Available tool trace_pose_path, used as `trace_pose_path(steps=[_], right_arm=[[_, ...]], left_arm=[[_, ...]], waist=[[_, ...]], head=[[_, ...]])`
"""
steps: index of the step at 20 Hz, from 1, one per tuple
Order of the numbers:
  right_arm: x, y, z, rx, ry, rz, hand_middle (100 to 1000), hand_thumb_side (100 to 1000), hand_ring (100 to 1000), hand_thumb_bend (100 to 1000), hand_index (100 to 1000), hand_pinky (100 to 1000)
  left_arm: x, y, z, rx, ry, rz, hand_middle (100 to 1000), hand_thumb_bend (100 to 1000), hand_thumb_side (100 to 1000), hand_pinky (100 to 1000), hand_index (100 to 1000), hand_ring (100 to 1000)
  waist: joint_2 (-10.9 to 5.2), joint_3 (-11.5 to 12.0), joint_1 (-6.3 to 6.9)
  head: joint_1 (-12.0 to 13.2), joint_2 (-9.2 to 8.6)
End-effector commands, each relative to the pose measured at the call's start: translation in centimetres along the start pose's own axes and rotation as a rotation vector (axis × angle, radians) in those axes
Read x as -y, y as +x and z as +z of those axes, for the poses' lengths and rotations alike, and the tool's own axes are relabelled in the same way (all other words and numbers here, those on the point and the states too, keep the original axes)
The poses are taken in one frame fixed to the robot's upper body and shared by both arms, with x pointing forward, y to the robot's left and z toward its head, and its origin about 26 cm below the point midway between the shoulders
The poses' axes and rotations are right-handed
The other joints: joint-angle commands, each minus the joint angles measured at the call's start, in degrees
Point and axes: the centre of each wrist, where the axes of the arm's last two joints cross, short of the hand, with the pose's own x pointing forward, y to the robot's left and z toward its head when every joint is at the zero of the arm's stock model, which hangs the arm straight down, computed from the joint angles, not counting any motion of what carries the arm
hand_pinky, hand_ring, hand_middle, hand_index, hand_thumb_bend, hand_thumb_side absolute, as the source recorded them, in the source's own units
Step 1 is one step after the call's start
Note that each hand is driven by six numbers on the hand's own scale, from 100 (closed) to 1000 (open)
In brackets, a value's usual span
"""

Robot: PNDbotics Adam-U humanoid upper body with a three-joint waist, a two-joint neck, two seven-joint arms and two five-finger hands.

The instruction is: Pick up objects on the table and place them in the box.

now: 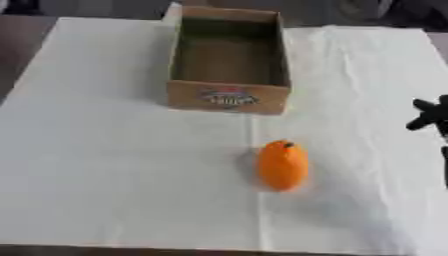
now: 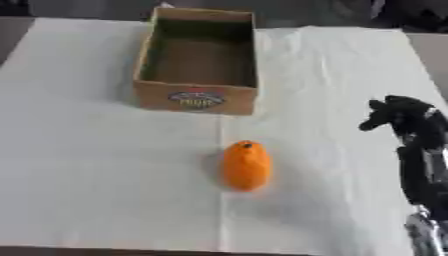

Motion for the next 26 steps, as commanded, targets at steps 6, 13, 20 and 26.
trace_pose_path(steps=[6, 13, 20, 26], right_arm=[[0.3, 0.4, -0.6, 0.021, 0.025, 0.029, 583, 835, 555, 100, 810, 861], [2.6, 1.1, -0.9, 0.01, 0.118, 0.183, 660, 838, 607, 100, 896, 885], [4.7, 2.1, -2.3, -0.031, 0.362, 0.365, 693, 864, 655, 100, 914, 880], [5.6, 3.0, -4.7, -0.045, 0.532, 0.508, 732, 913, 701, 100, 928, 877]], left_arm=[[0.0, 0.7, -0.5, 0.025, -0.025, -0.021, 510, 105, 664, 418, 610, 498], [-0.1, 0.9, -0.7, 0.023, -0.028, -0.026, 509, 102, 664, 419, 611, 498], [-0.1, 1.1, -1.1, 0.018, -0.037, -0.031, 509, 100, 664, 419, 612, 498], [-0.2, 1.2, -1.1, 0.015, -0.041, -0.03, 508, 100, 666, 419, 611, 498]], waist=[[-0.62, 0.1, 0.14], [-1.22, -0.1, -0.39], [-2.11, 0.0, -1.15], [-2.57, 0.2, -1.17]], head=[[-1.3, -0.61], [-3.3, -0.76], [-4.9, -0.71], [-5.0, -0.83]])
